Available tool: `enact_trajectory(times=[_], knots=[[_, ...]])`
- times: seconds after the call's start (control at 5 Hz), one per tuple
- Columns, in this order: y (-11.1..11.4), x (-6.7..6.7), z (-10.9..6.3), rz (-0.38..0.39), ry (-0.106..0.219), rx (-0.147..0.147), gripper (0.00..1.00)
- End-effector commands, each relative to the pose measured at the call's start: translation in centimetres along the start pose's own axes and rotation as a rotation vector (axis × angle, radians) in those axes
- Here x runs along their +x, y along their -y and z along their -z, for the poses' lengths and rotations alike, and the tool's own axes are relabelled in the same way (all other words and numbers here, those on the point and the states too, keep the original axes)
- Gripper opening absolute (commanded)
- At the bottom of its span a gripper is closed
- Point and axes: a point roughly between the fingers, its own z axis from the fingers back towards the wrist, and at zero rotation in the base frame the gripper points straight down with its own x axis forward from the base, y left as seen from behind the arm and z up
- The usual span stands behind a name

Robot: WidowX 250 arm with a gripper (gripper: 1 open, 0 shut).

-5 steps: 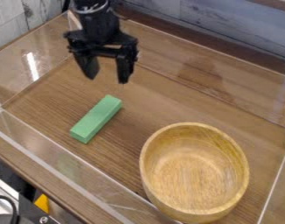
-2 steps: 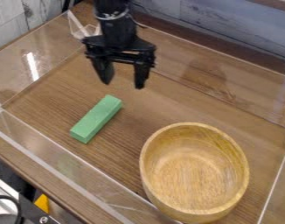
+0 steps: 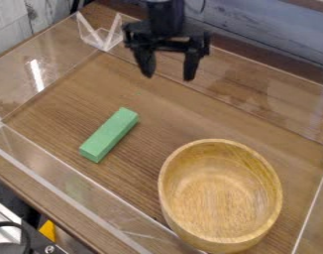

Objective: Remove the green block from inside the brown bowl and put it on the table

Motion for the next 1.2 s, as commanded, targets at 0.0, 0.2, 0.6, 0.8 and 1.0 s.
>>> enact_trajectory(times=[0.0, 0.2, 0.6, 0.8, 1.0], knots=[[-0.1, 2.4, -0.2, 0.036, 0.066, -0.001, 0.0], [-0.3, 2.9, 0.4, 0.058, 0.073, 0.008, 1.0], [1.7, 4.2, 2.9, 0.05, 0.083, 0.022, 1.0], [2.2, 4.3, 2.7, 0.054, 0.087, 0.023, 1.0], [2.5, 4.5, 2.2, 0.062, 0.091, 0.018, 1.0]])
